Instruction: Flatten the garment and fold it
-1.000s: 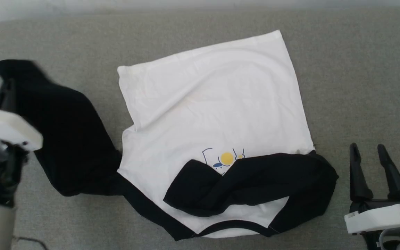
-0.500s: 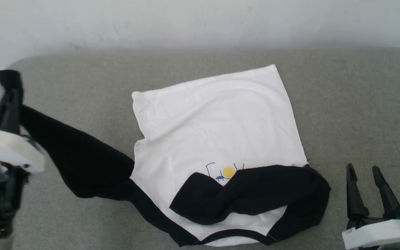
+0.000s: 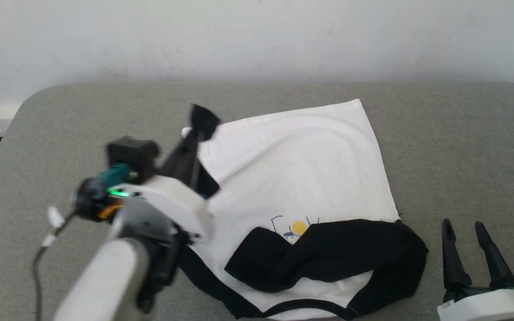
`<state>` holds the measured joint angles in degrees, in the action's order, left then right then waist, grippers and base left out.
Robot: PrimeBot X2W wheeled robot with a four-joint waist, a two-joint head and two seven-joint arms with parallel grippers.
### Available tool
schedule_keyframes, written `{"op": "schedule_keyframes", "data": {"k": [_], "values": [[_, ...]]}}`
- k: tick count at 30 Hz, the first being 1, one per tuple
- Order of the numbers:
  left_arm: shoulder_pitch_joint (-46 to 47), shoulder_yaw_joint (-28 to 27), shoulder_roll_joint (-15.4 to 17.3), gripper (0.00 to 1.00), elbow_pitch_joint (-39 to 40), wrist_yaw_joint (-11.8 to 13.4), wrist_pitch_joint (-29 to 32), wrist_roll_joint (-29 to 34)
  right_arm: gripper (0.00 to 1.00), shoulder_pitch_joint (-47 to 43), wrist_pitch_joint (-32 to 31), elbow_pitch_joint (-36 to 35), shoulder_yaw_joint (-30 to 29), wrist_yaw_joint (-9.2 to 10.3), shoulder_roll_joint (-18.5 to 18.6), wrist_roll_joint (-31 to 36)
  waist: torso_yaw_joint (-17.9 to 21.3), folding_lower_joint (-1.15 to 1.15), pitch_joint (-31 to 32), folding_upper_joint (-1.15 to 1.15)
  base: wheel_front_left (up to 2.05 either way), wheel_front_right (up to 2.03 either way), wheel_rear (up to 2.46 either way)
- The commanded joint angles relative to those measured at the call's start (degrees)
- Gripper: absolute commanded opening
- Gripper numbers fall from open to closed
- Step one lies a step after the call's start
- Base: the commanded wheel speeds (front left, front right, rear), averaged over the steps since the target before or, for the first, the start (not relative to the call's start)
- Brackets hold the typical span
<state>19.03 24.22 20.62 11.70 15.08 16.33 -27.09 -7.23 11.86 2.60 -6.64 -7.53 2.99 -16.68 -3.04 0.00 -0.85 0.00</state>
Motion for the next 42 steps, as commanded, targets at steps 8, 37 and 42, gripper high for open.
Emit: {"op": "schedule_keyframes", "data": {"k": [8, 37, 42], "values": [[3.9, 10.6, -10.1, 0.0, -11.3, -2.3, -3.3, 3.1, 1.0, 0.0, -0.1, -0.5, 0.4, 0.04, -0.1, 0.2, 1.4, 0.0, -1.6, 0.0, 0.0, 0.0, 0.0], [7.5, 31.2, -17.7, 0.0, -39.9, -8.1, -5.2, -1.1, 1.0, 3.1, 0.2, 0.0, 0.8, 0.04, -0.1, 0.5, 5.4, 0.0, -6.8, 0.0, 0.0, 0.0, 0.0], [9.0, 32.0, -17.7, 0.0, -43.1, -7.1, -4.6, -3.1, 1.0, 3.5, 0.4, 0.4, 1.1, 0.04, -0.1, 0.3, 6.1, 0.0, -7.0, 0.0, 0.0, 0.0, 0.0]]}}
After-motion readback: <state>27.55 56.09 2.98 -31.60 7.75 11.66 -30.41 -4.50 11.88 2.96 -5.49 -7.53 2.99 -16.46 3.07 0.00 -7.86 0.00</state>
